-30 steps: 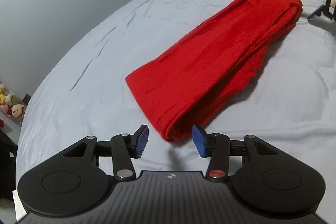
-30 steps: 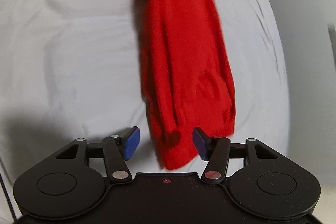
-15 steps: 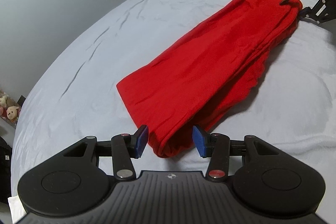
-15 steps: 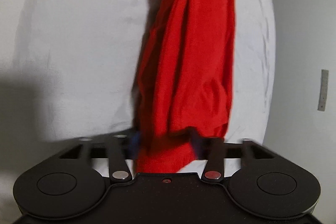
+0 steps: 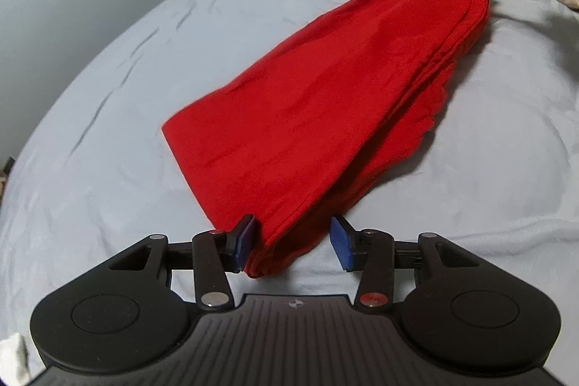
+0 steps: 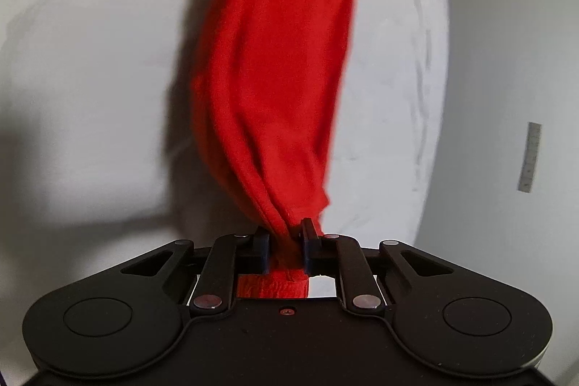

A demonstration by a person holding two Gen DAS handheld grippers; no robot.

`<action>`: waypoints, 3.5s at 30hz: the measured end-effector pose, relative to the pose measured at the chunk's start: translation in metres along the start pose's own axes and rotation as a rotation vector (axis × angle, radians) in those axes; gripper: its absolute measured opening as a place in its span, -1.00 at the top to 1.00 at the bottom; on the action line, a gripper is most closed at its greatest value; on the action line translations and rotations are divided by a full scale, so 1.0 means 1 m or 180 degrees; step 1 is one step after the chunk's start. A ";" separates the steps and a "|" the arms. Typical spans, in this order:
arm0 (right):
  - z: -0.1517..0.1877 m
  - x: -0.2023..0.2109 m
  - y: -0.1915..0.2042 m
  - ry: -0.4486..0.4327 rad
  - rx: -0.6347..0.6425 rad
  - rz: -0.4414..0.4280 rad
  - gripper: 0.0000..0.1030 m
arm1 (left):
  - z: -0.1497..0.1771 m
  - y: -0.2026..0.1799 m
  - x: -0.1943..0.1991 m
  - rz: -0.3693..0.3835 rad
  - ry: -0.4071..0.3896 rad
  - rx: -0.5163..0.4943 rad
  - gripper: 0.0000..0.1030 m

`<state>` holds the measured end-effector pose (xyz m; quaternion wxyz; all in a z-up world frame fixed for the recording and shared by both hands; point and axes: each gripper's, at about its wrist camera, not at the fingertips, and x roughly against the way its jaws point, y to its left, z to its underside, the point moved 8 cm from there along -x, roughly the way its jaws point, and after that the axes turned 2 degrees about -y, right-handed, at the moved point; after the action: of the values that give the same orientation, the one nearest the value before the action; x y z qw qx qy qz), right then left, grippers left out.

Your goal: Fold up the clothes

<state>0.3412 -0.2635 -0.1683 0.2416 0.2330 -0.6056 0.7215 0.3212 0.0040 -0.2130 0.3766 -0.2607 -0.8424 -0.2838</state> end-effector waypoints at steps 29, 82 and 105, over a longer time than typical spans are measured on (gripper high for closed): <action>-0.267 -0.015 -0.053 -0.0949 0.0688 0.0159 0.68 | 0.046 0.056 0.061 -0.0052 -0.0238 0.0398 0.18; -0.144 0.041 -0.005 -0.1189 -0.1439 -0.0763 -0.03 | -0.033 0.055 0.012 0.0542 -0.0125 0.0449 0.21; -0.160 -0.019 -0.041 -0.0862 -0.2939 -0.1392 0.59 | -0.070 0.054 -0.023 0.0385 -0.0126 0.0493 0.30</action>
<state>0.3749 -0.1007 -0.1748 0.3836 0.3143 -0.8234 0.2758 0.4038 -0.0110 -0.1768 0.3954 -0.2867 -0.8518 -0.1893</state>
